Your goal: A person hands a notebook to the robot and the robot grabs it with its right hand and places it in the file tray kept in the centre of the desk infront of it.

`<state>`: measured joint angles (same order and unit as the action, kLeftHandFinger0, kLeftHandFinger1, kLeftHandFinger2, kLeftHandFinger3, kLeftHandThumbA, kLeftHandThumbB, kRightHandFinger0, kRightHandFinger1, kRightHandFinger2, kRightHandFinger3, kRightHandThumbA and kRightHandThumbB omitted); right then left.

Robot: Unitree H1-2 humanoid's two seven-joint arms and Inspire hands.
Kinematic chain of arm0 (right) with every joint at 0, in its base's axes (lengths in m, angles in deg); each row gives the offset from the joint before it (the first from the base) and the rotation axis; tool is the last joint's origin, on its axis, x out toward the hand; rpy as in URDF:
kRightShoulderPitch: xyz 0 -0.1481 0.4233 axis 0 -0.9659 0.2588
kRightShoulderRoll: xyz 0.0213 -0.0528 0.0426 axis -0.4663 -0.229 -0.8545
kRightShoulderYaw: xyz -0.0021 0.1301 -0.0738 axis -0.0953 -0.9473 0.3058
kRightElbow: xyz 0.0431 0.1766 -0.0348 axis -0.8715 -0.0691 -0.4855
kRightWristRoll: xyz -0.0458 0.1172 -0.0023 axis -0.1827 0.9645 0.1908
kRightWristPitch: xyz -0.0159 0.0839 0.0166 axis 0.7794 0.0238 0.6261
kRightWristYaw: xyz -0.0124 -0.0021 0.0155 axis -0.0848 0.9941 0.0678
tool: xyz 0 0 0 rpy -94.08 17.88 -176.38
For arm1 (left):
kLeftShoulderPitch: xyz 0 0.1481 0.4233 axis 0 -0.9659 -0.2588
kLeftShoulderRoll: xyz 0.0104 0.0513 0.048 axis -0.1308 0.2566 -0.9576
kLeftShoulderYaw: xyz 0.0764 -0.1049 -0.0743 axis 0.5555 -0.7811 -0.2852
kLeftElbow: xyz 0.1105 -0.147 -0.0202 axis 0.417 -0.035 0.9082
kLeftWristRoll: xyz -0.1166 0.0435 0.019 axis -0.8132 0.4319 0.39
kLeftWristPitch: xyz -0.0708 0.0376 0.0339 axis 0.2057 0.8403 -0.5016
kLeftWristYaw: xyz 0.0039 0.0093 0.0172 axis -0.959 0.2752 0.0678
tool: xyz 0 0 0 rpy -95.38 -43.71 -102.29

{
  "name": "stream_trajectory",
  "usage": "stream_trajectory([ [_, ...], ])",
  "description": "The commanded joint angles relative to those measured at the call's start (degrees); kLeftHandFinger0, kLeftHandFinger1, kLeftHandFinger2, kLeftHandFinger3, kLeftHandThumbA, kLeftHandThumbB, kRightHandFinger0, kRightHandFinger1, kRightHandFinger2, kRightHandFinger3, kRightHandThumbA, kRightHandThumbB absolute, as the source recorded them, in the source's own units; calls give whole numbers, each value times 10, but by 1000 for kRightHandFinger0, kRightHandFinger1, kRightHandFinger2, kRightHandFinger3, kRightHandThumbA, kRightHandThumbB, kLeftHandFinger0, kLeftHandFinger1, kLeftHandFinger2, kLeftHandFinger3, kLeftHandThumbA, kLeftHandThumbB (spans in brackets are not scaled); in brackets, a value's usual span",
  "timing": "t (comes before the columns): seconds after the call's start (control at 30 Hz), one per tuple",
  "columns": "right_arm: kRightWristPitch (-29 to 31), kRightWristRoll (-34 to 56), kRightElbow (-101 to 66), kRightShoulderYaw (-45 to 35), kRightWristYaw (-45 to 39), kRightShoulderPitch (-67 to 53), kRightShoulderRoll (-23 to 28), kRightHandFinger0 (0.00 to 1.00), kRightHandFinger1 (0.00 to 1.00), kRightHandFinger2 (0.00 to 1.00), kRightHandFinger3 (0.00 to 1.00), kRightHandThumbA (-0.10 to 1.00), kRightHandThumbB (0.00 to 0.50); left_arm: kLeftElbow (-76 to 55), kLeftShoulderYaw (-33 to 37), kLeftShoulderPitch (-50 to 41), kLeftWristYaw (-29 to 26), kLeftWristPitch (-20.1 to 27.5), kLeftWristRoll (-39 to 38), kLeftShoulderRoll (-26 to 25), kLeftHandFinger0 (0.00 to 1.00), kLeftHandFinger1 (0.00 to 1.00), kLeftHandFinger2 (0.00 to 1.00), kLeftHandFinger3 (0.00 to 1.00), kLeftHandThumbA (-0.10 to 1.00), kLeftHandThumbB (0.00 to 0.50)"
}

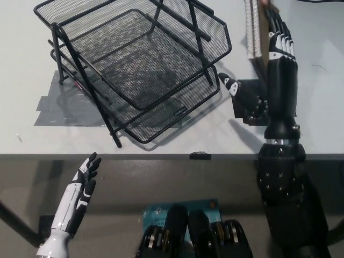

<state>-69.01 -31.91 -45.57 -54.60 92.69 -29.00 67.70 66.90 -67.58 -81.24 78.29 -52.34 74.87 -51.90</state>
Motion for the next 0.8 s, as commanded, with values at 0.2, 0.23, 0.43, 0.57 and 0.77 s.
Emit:
stream_trajectory([
  [0.2,-15,-29,84,22,77,79,11,1000,1000,1000,1000,1000,439,-16,1,8,0,16,6,-4,1000,1000,1000,1000,1000,334],
  [0.23,-16,-30,95,23,85,83,10,1000,1000,1000,1000,1000,438,-15,1,8,0,18,8,-5,1000,1000,1000,1000,1000,334],
  [0.43,-27,-29,156,24,126,105,10,1000,1000,1000,1000,951,412,-21,1,10,0,11,11,-6,1000,1000,1000,1000,1000,340],
  [0.57,-29,-15,177,6,170,114,8,999,931,939,1000,721,48,-19,-1,11,0,12,10,-6,1000,1000,1000,1000,1000,341],
  [0.77,-36,8,164,-9,166,117,20,0,0,0,9,853,0,-16,-1,14,0,12,12,-7,1000,1000,1000,1000,1000,341],
])
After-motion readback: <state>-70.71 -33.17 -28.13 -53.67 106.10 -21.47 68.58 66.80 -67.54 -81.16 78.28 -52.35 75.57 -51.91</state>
